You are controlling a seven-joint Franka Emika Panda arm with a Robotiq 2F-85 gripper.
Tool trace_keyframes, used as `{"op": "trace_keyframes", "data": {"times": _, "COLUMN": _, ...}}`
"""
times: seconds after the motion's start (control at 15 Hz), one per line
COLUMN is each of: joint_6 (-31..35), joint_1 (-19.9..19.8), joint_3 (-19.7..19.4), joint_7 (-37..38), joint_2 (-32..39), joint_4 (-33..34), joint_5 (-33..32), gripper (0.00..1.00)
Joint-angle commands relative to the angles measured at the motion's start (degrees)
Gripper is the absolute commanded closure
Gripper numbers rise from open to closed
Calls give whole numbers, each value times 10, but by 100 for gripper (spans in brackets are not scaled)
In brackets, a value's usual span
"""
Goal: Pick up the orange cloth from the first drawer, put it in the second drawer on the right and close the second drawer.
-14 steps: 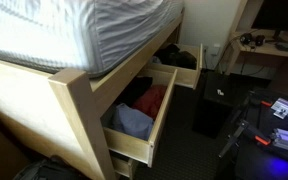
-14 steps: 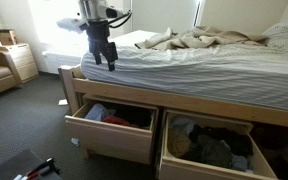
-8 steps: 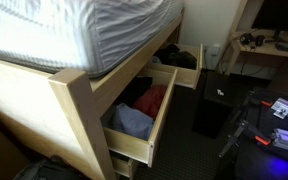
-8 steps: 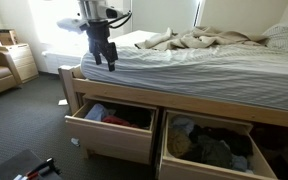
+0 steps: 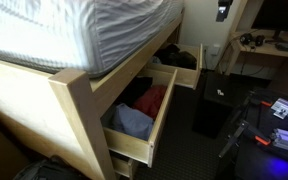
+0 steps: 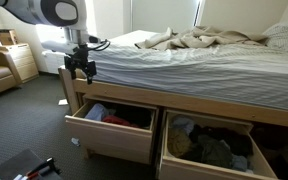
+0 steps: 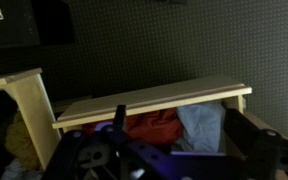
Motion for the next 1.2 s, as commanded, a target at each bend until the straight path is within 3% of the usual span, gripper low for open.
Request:
{"op": "trace_keyframes", "data": {"times": 0.0, "joint_6": 79, "joint_1": -14, "joint_3": 48, "joint_7": 72, "joint_2": 29, "joint_4": -23, "joint_5": -106, "gripper": 0}}
{"op": "trace_keyframes", "data": {"times": 0.07, "joint_6": 47, "joint_1": 1, "joint_3": 31, "joint_7": 48, "joint_2": 26, "joint_4": -14, "joint_5": -63, "gripper": 0}}
{"op": "trace_keyframes", "data": {"times": 0.27, "joint_6": 75, "joint_1": 5, "joint_3": 34, "joint_7": 53, "joint_2": 26, "joint_4": -23, "joint_5": -83, "gripper": 0}}
{"op": "trace_keyframes", "data": {"times": 0.6, "joint_6": 135, "joint_1": 38, "joint_3": -13, "joint_7": -143, "joint_2": 23, "joint_4": -73, "joint_5": 10, "gripper": 0}}
{"op": "trace_keyframes", "data": {"times": 0.8, "joint_6": 117, "joint_1": 51, "joint_3": -34, "joint_7": -246, "joint_2": 47, "joint_4": -99, "joint_5": 51, "gripper": 0}}
{"op": "trace_keyframes", "data": {"times": 0.87, "joint_6": 118, "joint_1": 40, "joint_3": -27, "joint_7": -226, "joint_2": 60, "joint_4": -106, "joint_5": 33, "gripper": 0}}
{"op": "trace_keyframes", "data": {"times": 0.93, "joint_6": 170, "joint_1": 24, "joint_3": -16, "joint_7": -170, "joint_2": 63, "joint_4": -127, "joint_5": 10, "gripper": 0}}
{"op": "trace_keyframes", "data": {"times": 1.13, "joint_6": 259, "joint_1": 24, "joint_3": -26, "joint_7": -119, "joint_2": 72, "joint_4": -135, "joint_5": 60, "gripper": 0}}
